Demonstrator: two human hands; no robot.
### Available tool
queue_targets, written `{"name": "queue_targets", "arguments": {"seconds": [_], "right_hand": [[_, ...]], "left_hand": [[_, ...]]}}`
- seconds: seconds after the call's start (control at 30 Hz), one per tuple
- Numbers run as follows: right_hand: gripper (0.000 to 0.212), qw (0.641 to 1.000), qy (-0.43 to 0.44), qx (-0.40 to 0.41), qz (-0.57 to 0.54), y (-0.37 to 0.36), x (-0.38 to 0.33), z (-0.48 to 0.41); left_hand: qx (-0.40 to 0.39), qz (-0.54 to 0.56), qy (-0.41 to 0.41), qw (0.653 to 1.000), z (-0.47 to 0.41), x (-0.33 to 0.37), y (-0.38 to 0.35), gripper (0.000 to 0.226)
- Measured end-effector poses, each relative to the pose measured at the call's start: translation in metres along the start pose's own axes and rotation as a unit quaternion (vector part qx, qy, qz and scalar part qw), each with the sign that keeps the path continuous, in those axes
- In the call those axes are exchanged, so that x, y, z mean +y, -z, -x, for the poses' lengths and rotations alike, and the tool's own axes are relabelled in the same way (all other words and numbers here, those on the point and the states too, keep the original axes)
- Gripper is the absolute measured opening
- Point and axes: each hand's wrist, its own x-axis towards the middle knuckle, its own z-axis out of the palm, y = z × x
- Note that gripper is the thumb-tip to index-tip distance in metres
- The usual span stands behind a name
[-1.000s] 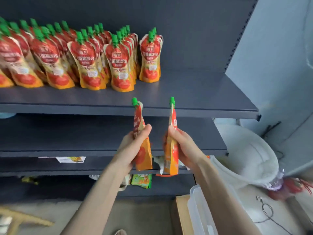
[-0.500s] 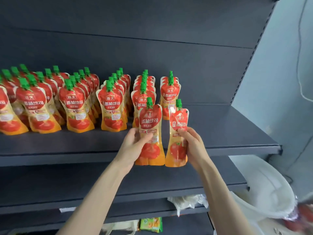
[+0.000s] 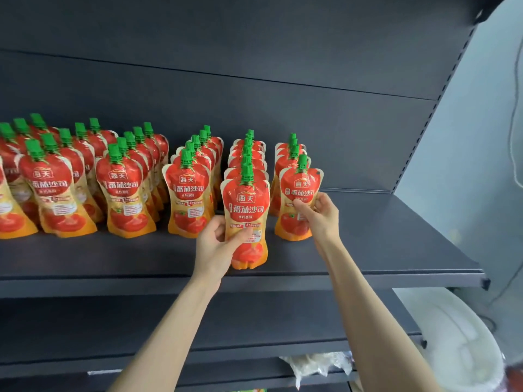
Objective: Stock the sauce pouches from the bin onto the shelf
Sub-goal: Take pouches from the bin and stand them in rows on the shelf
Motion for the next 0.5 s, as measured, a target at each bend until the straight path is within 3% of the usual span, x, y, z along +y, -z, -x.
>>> {"name": "queue_targets", "arguments": {"seconds": [0.2,0.5], "right_hand": [[0.031,0.992,-0.005,-0.070,0.103,0.011,0.039,0.000],[0.043,0.980,0.000,-0.056,0.188,0.001,0.042,-0.015]], "left_hand": [[0.025,0.005,-0.017,1.000,-0.002,-0.013,-0.003,0.025],[0.027,0.014,-0.050,0.998,-0.003,-0.020,-0.011,0.025]]}}
